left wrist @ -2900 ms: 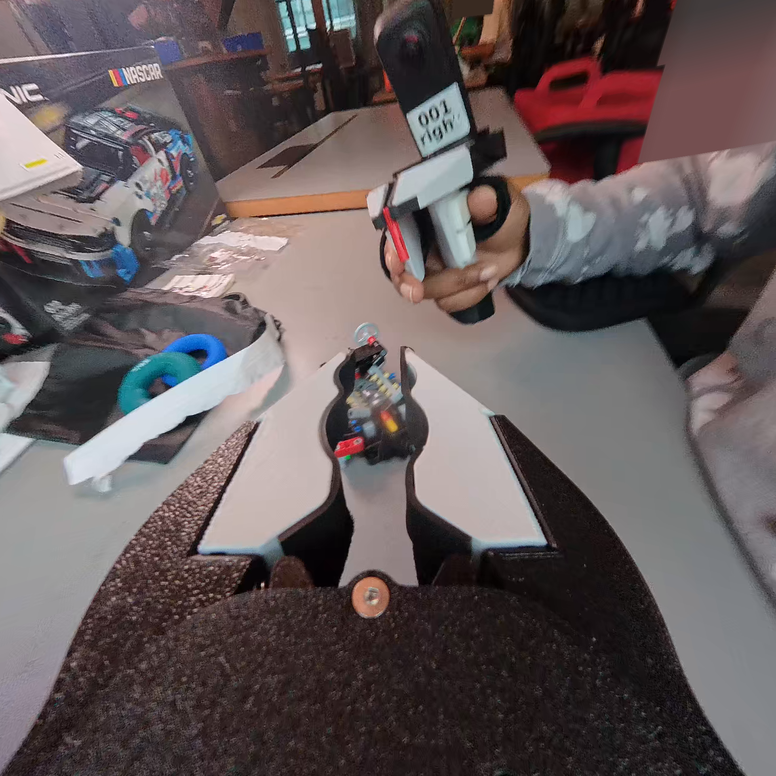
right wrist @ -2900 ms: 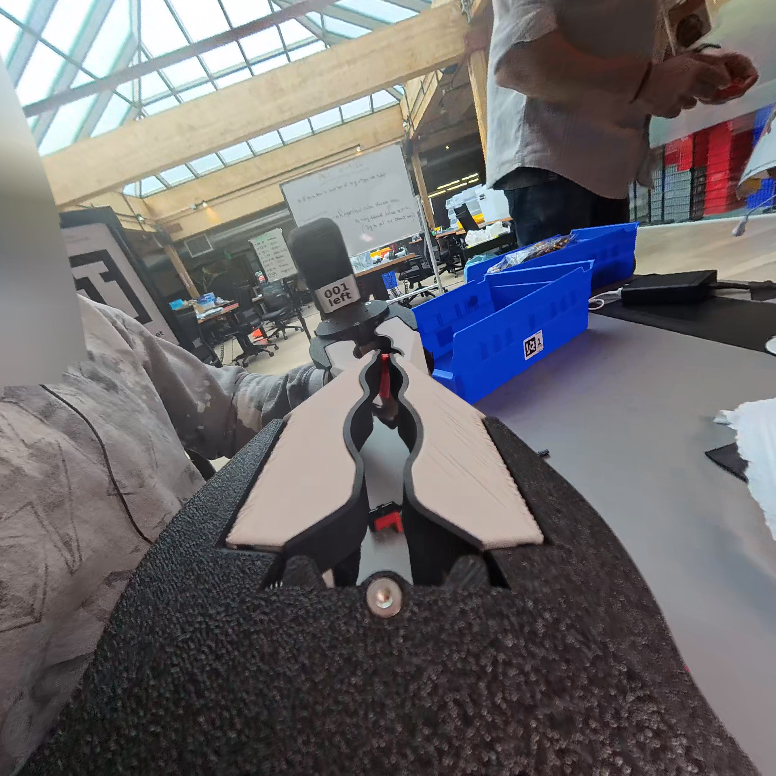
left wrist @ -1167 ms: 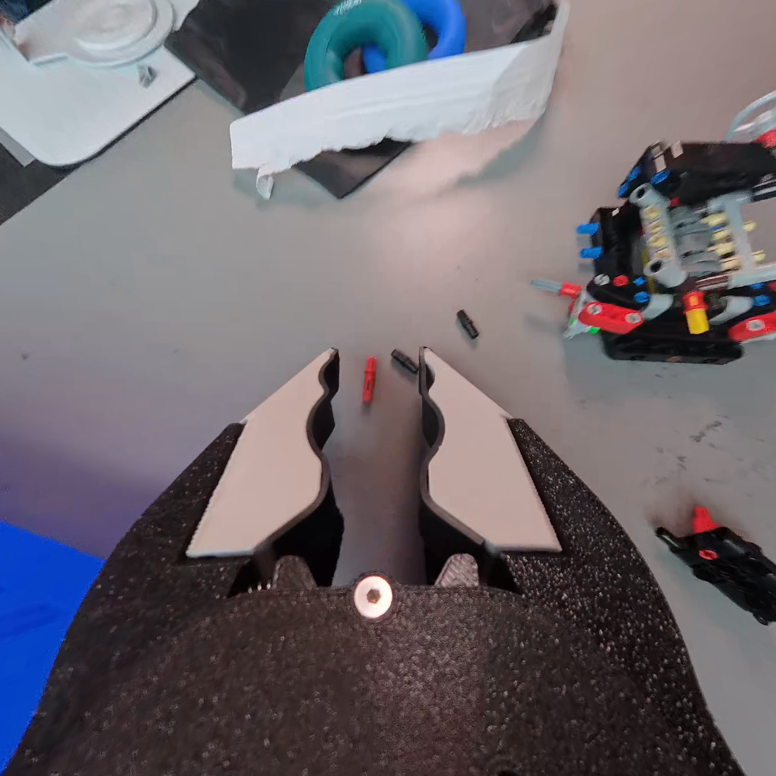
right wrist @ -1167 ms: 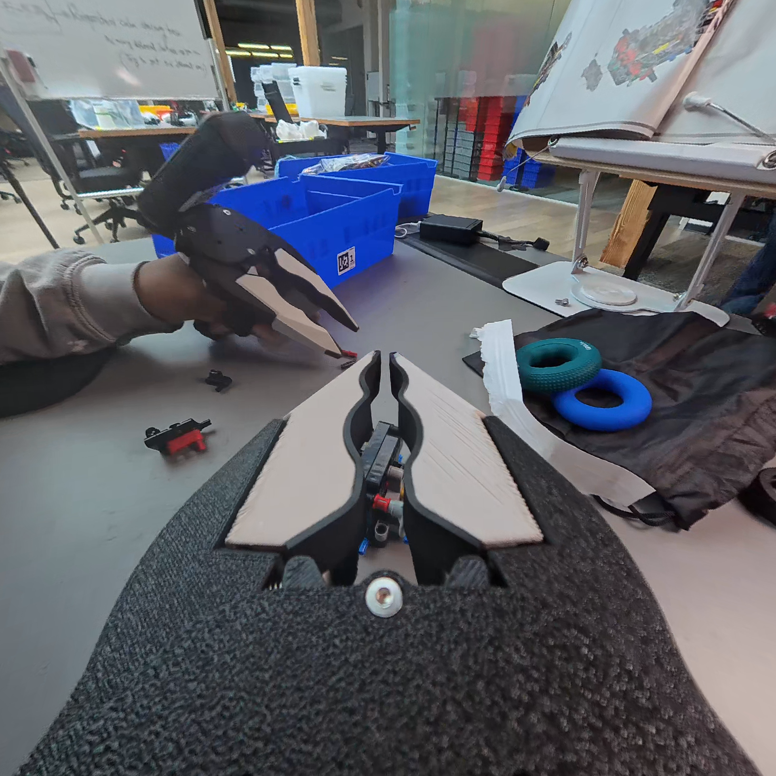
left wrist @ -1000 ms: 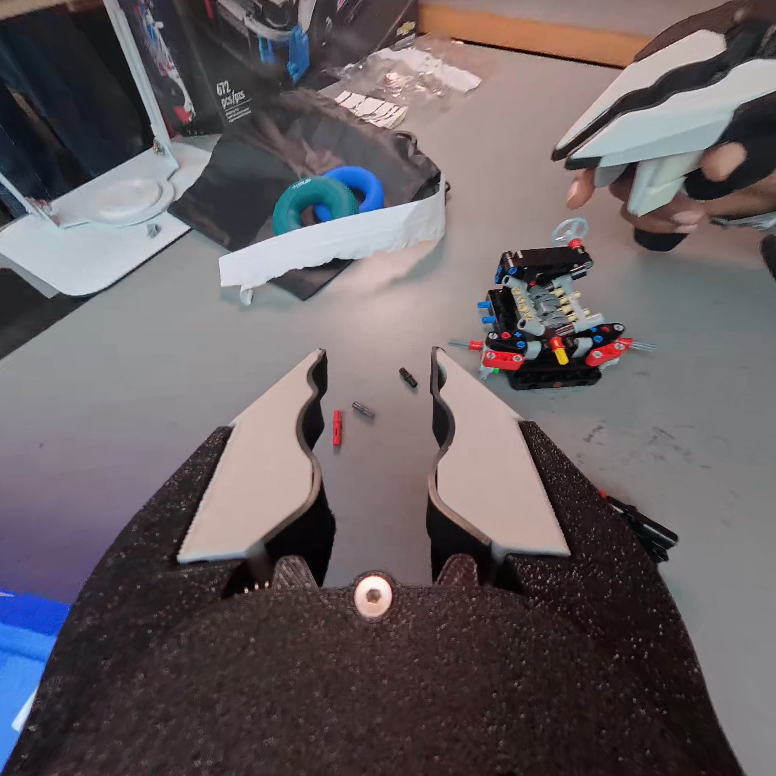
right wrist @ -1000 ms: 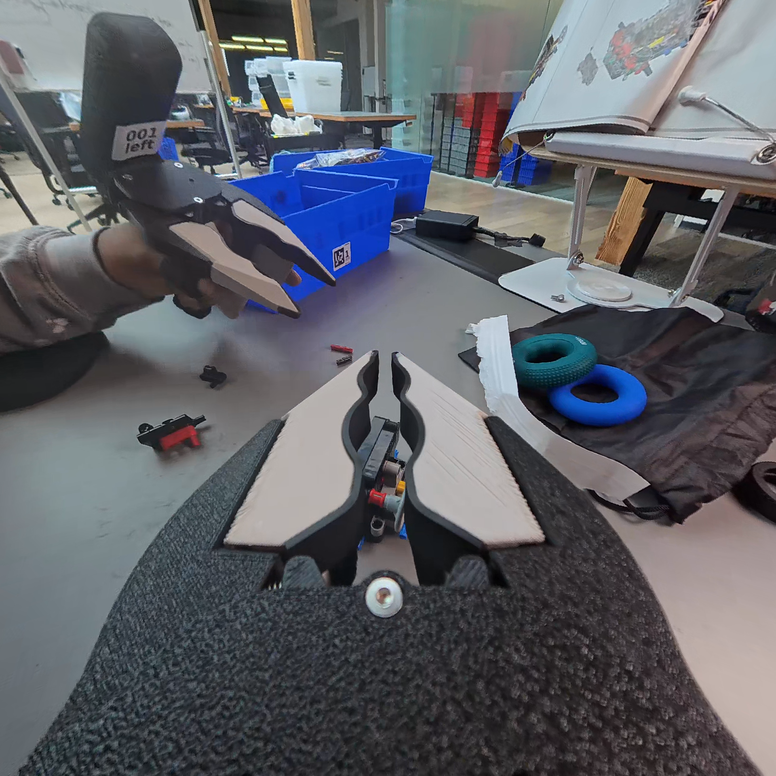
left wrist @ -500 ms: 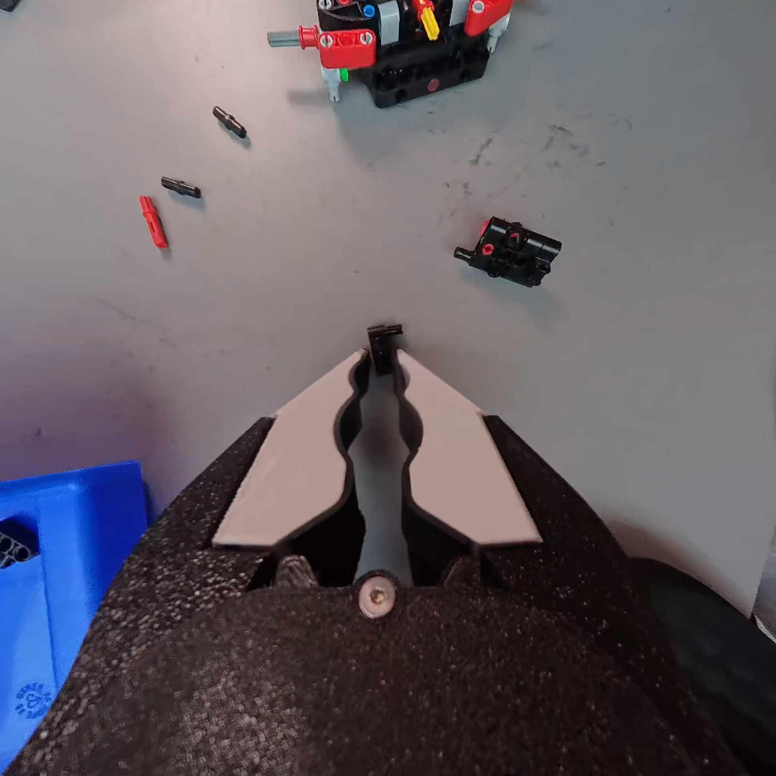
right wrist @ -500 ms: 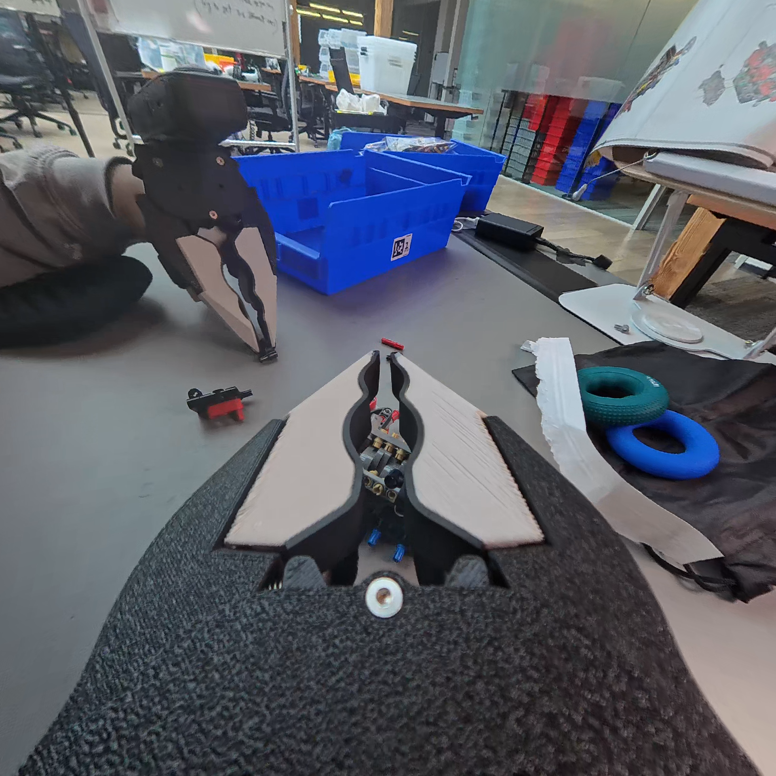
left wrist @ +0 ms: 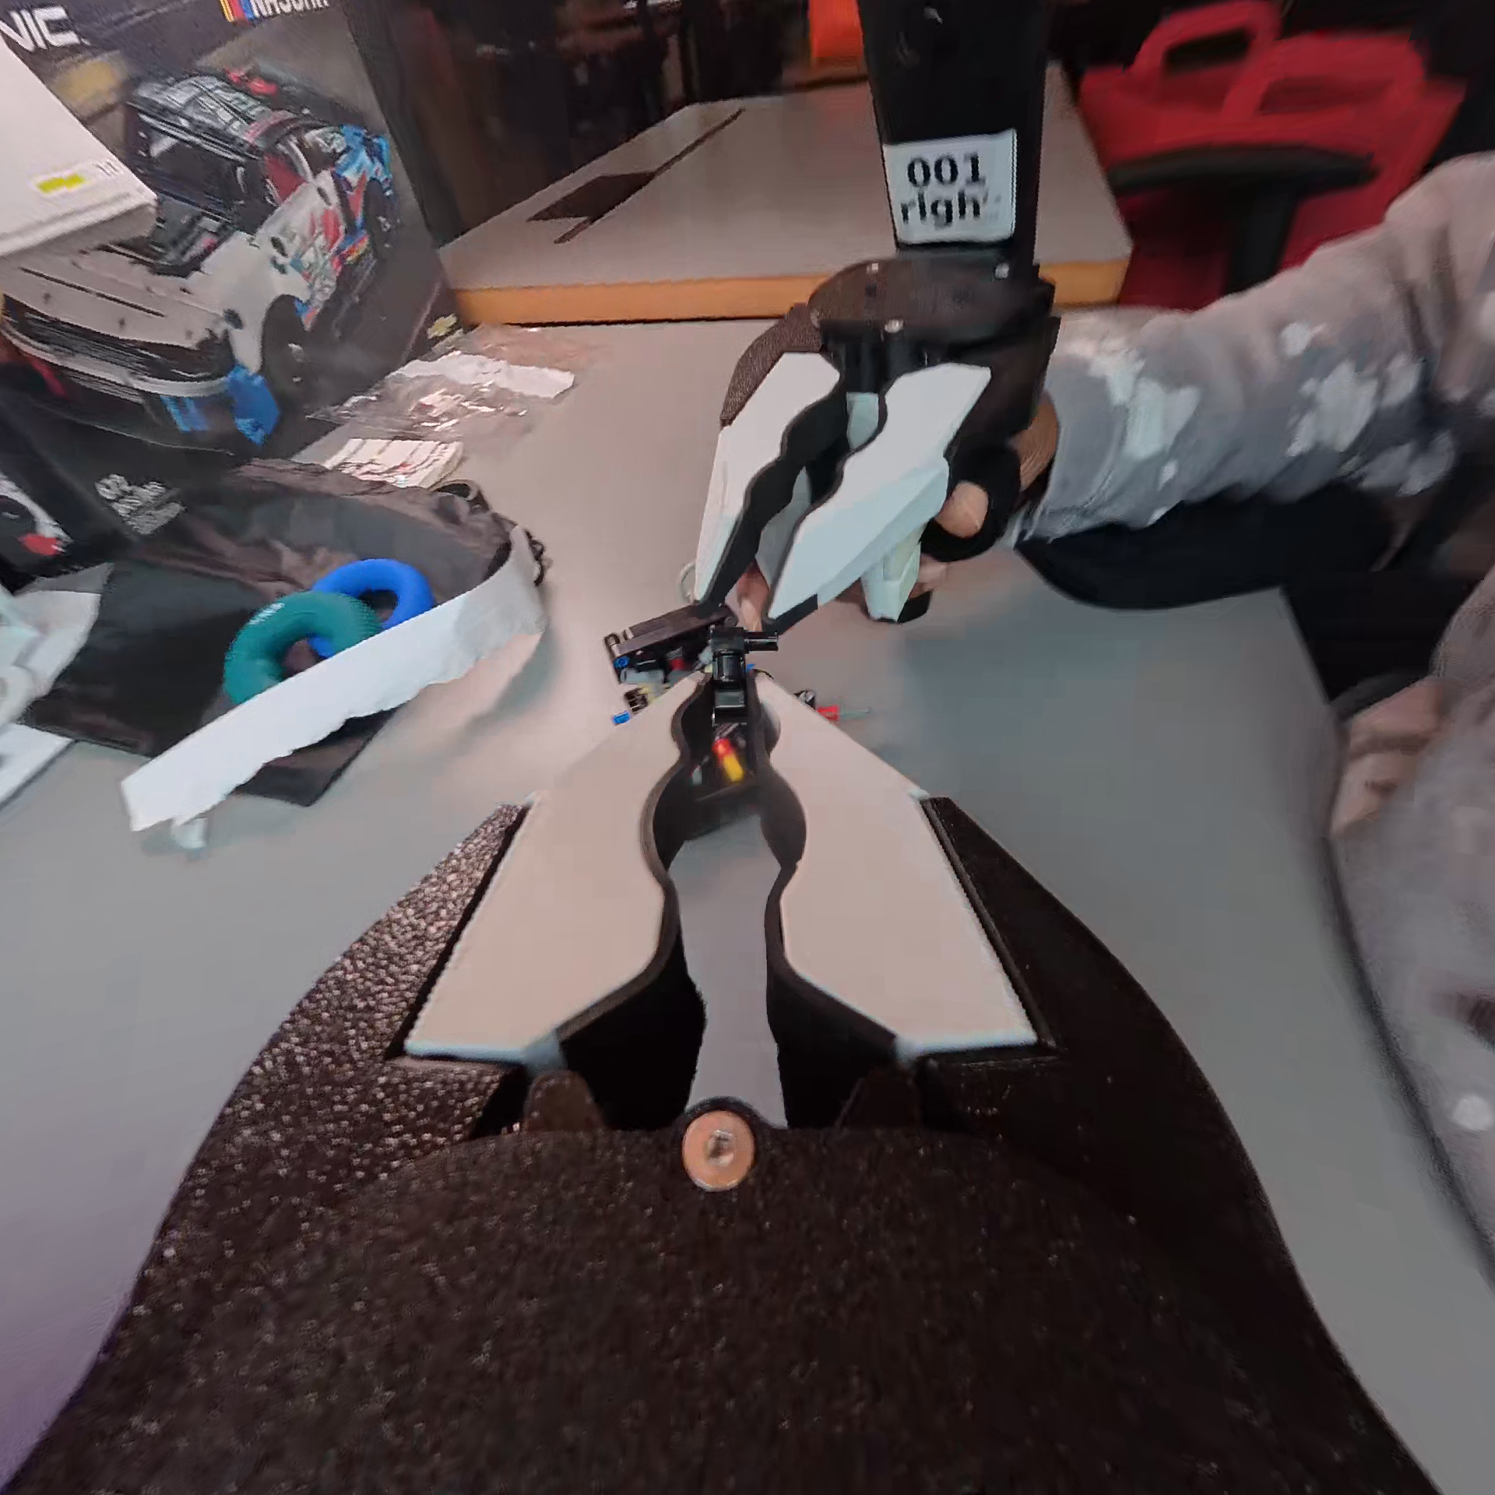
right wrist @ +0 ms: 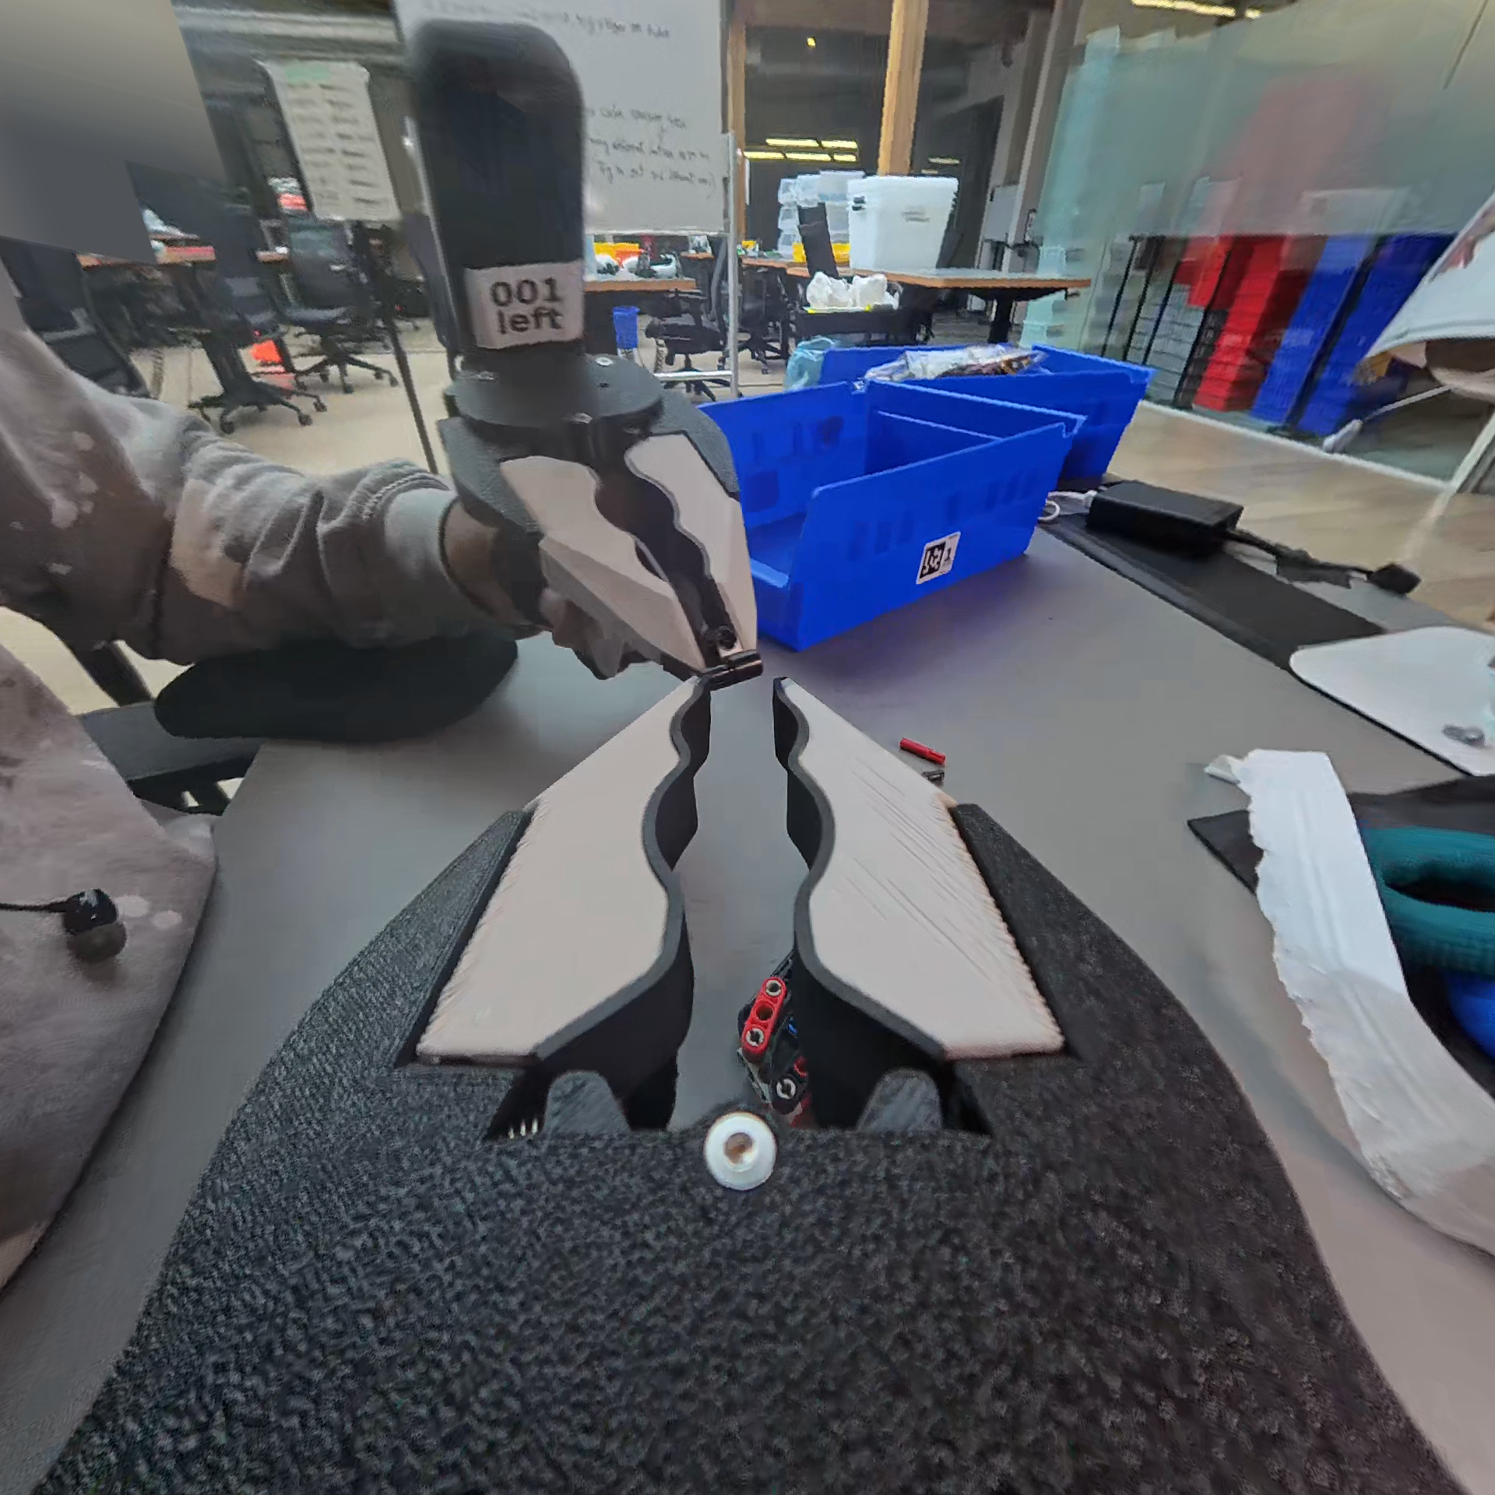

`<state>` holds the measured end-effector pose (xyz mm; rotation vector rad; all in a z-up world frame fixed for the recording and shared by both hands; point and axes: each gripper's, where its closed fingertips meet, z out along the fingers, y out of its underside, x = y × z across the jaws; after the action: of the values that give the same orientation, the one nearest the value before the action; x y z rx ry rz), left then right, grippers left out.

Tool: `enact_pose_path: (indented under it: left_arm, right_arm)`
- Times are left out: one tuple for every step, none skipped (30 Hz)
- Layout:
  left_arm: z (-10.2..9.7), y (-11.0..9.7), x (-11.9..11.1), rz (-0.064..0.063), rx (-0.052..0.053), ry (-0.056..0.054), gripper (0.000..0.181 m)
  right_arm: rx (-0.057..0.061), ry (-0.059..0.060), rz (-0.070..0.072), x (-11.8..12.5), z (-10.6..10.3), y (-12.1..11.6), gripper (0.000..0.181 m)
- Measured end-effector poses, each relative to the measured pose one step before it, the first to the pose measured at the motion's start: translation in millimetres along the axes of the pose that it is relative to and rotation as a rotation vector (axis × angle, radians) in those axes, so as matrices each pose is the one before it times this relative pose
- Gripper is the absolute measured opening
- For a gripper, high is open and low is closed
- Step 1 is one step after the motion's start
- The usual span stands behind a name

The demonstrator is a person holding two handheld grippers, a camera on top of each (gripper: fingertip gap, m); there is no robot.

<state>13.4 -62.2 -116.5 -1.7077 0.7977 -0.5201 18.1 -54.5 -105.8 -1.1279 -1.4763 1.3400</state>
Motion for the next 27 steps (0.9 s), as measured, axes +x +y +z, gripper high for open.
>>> enact_pose_path:
  left_arm:
    - [0.04, -4.43, 0.48, -0.0758, 0.0435, 0.0336, 0.008]
    - [-0.34, -2.63, 0.51, -0.0649, 0.0308, 0.0333, 0.008]
    - [-0.48, -1.18, 1.17, -0.0551, 0.0189, 0.0329, 0.007]
    - [-0.38, -0.80, 0.58, -0.0457, 0.0153, 0.0233, 0.008]
    - [-0.39, -0.42, 0.12, -0.0388, 0.0126, 0.0170, 0.007]
    - [-0.17, -0.07, 1.24, -0.0386, 0.0085, 0.0255, 0.007]
    - [0.23, 0.60, 2.56, -0.0443, 0.0037, 0.0356, 0.008]
    - [0.50, 0.17, 3.03, -0.0508, 0.0067, 0.0383, 0.008]
    - [0.67, -0.38, 3.89, -0.0536, 0.0115, 0.0429, 0.008]
    - [0.99, 0.50, 5.14, -0.0496, 0.0056, 0.0509, 0.008]
    - [1.16, 1.34, 4.52, -0.0431, 0.0003, 0.0458, 0.007]
    - [1.17, 0.90, 3.21, -0.0361, 0.0036, 0.0362, 0.008]
    - [1.09, 1.15, 3.71, -0.0346, 0.0028, 0.0392, 0.008]
    - [1.46, 1.84, 4.76, -0.0404, -0.0050, 0.0481, 0.008]
    - [1.35, 1.74, 4.56, -0.0420, -0.0045, 0.0476, 0.008]
    - [1.03, 0.72, 3.08, -0.0410, 0.0024, 0.0401, 0.008]
    - [0.37, -0.05, 2.46, -0.0439, 0.0076, 0.0388, 0.007]
    - [-0.08, -0.70, 2.12, -0.0452, 0.0106, 0.0363, 0.007]
    - [-0.34, -0.74, -0.05, -0.0381, 0.0118, 0.0189, 0.007]
    - [-1.25, -1.87, -2.09, -0.0235, 0.0151, -0.0006, 0.009]
    - [-3.29, -4.65, -3.64, -0.0055, 0.0262, -0.0182, 0.011]
    - [-5.45, -7.18, -5.37, 0.0162, 0.0363, -0.0410, 0.014]
    - [-6.30, -7.83, -6.93, 0.0429, 0.0343, -0.0670, 0.016]
    - [-5.84, -6.23, -6.73, 0.0723, 0.0186, -0.0808, 0.019]
    - [-4.07, -4.27, -4.55, 0.0943, 0.0019, -0.0798, 0.019]
    - [-2.06, -2.97, -2.31, 0.1025, -0.0074, -0.0736, 0.019]
    - [0.03, -1.78, -0.13, 0.0990, -0.0142, -0.0609, 0.019]
  right_arm:
    - [0.0247, -0.0103, -0.0344, -3.07, -3.67, -4.43, 0.015]
    - [0.0142, 0.0036, -0.0207, -0.39, -2.81, -3.26, 0.015]
    - [0.0026, 0.0077, -0.0101, 0.98, -1.92, -1.42, 0.016]
    - [-0.0045, 0.0088, -0.0076, 1.44, -0.98, -0.07, 0.017]
    - [-0.0104, 0.0057, -0.0129, 0.90, -0.34, 1.15, 0.017]
    - [-0.0065, -0.0027, -0.0134, -0.71, 0.17, 0.85, 0.020]
    - [-0.0038, -0.0054, -0.0092, -1.34, 0.67, 0.63, 0.021]
    - [-0.0019, -0.0152, -0.0092, -3.51, 1.33, 0.33, 0.025]
    - [-0.0022, -0.0198, -0.0150, -4.90, 1.87, 0.16, 0.027]
    - [0.0004, -0.0153, -0.0218, -4.78, 1.80, -0.37, 0.027]
    - [0.0067, -0.0208, -0.0252, -5.96, 1.57, -1.28, 0.027]
    - [0.0064, -0.0223, -0.0195, -5.90, 1.41, -1.61, 0.027]
    - [0.0073, -0.0153, -0.0118, -4.38, 1.20, -1.79, 0.027]
    - [0.0100, -0.0139, -0.0101, -3.69, 0.67, -2.22, 0.024]
    - [0.0085, -0.0069, -0.0110, -2.40, 0.41, -1.97, 0.021]
    - [0.0061, -0.0119, -0.0128, -2.99, -0.15, -1.84, 0.018]
    - [0.0099, -0.0027, -0.0087, -1.35, -0.55, -2.53, 0.015]
    - [0.0074, -0.0039, -0.0019, -0.81, -0.78, -2.10, 0.013]
    - [-0.0055, -0.0009, 0.0050, 0.56, -0.79, 0.02, 0.013]
    - [-0.0044, 0.0056, 0.0098, 2.11, -1.28, 0.35, 0.012]
    - [-0.0022, 0.0206, 0.0237, 5.01, -1.67, -0.03, 0.012]
    - [-0.0163, 0.0283, 0.0311, 6.92, -1.44, 1.90, 0.010]
    - [-0.0335, 0.0370, 0.0197, 8.22, -1.08, 4.31, 0.008]
    - [-0.0396, 0.0454, 0.0023, 8.83, -0.55, 5.52, 0.008]
    - [-0.0556, 0.0481, -0.0102, 8.44, 0.75, 8.02, 0.008]
    - [-0.0635, 0.0327, -0.0279, 4.71, 2.08, 9.28, 0.008]
    - [-0.0447, 0.0298, -0.0346, 2.37, 2.77, 6.52, 0.008]
